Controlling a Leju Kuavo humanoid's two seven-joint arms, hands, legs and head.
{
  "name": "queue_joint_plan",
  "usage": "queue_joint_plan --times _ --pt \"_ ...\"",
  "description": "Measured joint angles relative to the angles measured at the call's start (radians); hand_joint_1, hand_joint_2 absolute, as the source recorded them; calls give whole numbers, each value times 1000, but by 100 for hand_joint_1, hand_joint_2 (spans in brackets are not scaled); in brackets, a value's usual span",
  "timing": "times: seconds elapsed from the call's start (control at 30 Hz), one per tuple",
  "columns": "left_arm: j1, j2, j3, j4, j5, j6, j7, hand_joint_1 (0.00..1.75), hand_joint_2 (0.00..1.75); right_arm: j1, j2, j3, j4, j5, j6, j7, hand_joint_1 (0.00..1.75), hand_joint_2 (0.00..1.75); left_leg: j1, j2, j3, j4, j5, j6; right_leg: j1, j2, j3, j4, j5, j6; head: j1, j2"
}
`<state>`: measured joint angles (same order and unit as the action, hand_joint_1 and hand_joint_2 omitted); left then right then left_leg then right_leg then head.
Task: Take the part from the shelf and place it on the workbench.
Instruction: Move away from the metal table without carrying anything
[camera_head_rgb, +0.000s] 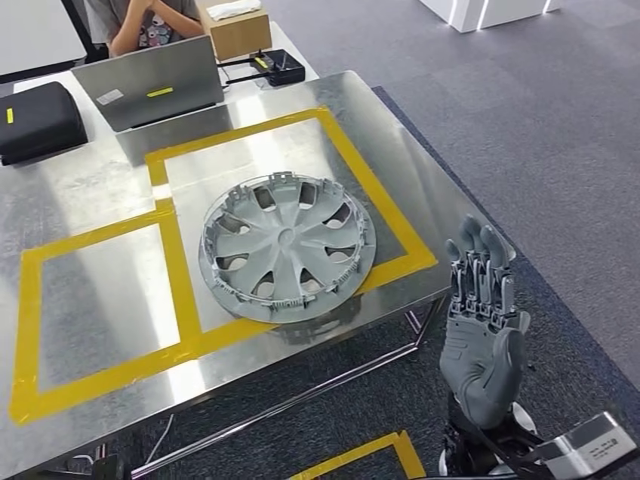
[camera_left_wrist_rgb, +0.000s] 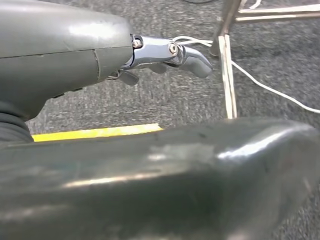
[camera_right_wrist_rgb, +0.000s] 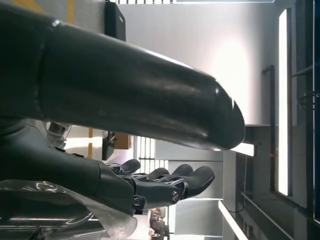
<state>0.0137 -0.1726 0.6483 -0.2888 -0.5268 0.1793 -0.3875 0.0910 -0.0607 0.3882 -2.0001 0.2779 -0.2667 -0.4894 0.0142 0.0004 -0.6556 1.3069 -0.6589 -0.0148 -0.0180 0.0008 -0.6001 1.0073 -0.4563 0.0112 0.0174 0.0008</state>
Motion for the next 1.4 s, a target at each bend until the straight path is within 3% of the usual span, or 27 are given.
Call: queue_joint_plan --times 0.2,0.23,0.33,0.37,0.4,0.47,0.5,0.53,0.57,0.63,0.7,0.73,0.8,0.87,0.9,0.97,1.03,1.1,1.17,1.23,1.3,1.37,1.4 --pt "0 0 1 0 0 0 0 0 0 0 0 0 0 0 0 0 0 0 -1 0 32 -34 26 5 3 0 -10 0 9 0 0 0" --pt "-1 1 1 0 0 0 0 0 0 0 0 0 0 0 -1 0 0 0 -4 0 80 -113 46 13 5 0 -15 1 14 3 0 0" --pt "-3 3 7 -1 -8 1 -1 0 0 -1 0 0 0 1 -6 -1 0 0 -12 2 190 -328 124 42 5 -1 -32 2 35 34 -2 0" --pt "-3 2 11 -2 -10 1 -2 0 0 -1 0 0 0 1 -7 -1 0 0 -12 4 178 -329 138 49 3 -2 -42 20 15 43 -2 0" --pt "-3 2 13 -3 -11 1 -2 0 0 -1 -1 0 0 1 -7 -1 0 0 -10 6 170 -332 149 54 3 -1 -58 59 -25 48 -1 0" --pt "-3 3 16 -4 -13 1 -2 0 0 -1 -1 0 0 1 -7 0 0 0 -12 8 146 -331 167 61 2 -1 -95 188 -118 55 0 0" --pt "-3 2 17 -4 -14 0 -2 0 0 -1 -2 0 0 1 -7 0 0 0 -14 8 134 -329 176 61 2 -1 -106 244 -143 58 0 0" --pt "-2 2 18 -4 -15 0 -2 0 0 -1 -2 0 0 1 -7 1 0 0 -14 8 121 -328 184 61 2 -1 -103 273 -147 59 0 0" --pt "-2 2 19 -4 -15 0 -2 0 0 -1 -3 0 0 1 -7 1 0 0 -15 8 110 -325 191 60 3 -1 -80 262 -132 58 0 0" --pt "-3 2 22 -4 -17 0 -3 0 0 -3 -3 0 0 1 -7 2 0 0 -16 8 92 -318 202 55 3 -2 17 139 -87 52 1 0" --pt "-3 1 24 -4 -18 0 -3 0 0 -5 -3 0 0 2 -7 3 0 0 -19 8 79 -310 210 47 6 -2 110 5 -74 45 0 0" --pt "-3 1 25 -4 -18 0 -3 0 0 -6 -3 0 0 2 -7 3 0 0 -20 8 74 -307 216 42 7 -2 130 -28 -76 41 -1 0" --pt "-2 1 26 -4 -18 0 -4 0 0 -6 -3 0 0 2 -7 3 0 0 -20 8 69 -305 226 31 8 -2 127 -41 -72 31 -1 0" --pt "-1 2 27 -4 -18 0 -4 0 0 -6 -3 0 0 2 -7 3 0 0 -18 7 59 -283 199 18 6 -5 111 -44 -60 12 -3 0" --pt "-1 2 28 -4 -18 0 -4 0 0 -6 -3 0 0 2 -7 3 0 0 -16 6 48 -248 162 12 4 -8 102 -46 -52 4 -5 0" --pt "-1 2 28 -4 -18 0 -4 0 0 -6 -3 0 0 4 -8 3 0 0 -11 5 15 -129 66 1 4 -10 86 -46 -37 -4 -8 0" --pt "-1 2 29 -4 -18 0 -4 0 0 -5 -3 0 0 6 -9 3 0 0 -7 5 -4 -29 19 -5 4 -11 70 -44 -22 -4 -8 0" --pt "-1 3 31 -4 -18 0 -4 0 0 -4 -3 0 0 7 -10 3 0 0 -4 5 19 -29 44 -8 4 -9 53 -39 -9 -2 -8 0" --pt "-1 4 32 -4 -18 0 -4 0 0 -4 -3 0 0 8 -10 2 0 0 -1 5 97 -142 101 -8 3 -8 35 -29 0 3 -8 0" --pt "-2 4 33 -4 -18 0 -4 0 0 -4 -3 0 0 9 -10 1 0 0 -1 3 175 -273 123 -3 5 -8 18 -17 7 13 -8 0" --pt "-2 4 33 -4 -18 0 -5 0 0 -5 -3 0 0 10 -10 0 0 0 -5 1 192 -318 119 5 7 -9 8 -13 19 25 -7 0" --pt "-1 3 33 -4 -18 0 -5 0 0 -4 -3 0 0 10 -10 0 0 0 -6 2 180 -321 129 23 5 -8 2 -12 26 38 -7 0" --pt "-2 2 33 -4 -18 0 -5 0 0 -4 -3 0 0 10 -10 0 0 0 -6 4 172 -322 138 34 4 -7 -7 -2 11 43 -6 0"
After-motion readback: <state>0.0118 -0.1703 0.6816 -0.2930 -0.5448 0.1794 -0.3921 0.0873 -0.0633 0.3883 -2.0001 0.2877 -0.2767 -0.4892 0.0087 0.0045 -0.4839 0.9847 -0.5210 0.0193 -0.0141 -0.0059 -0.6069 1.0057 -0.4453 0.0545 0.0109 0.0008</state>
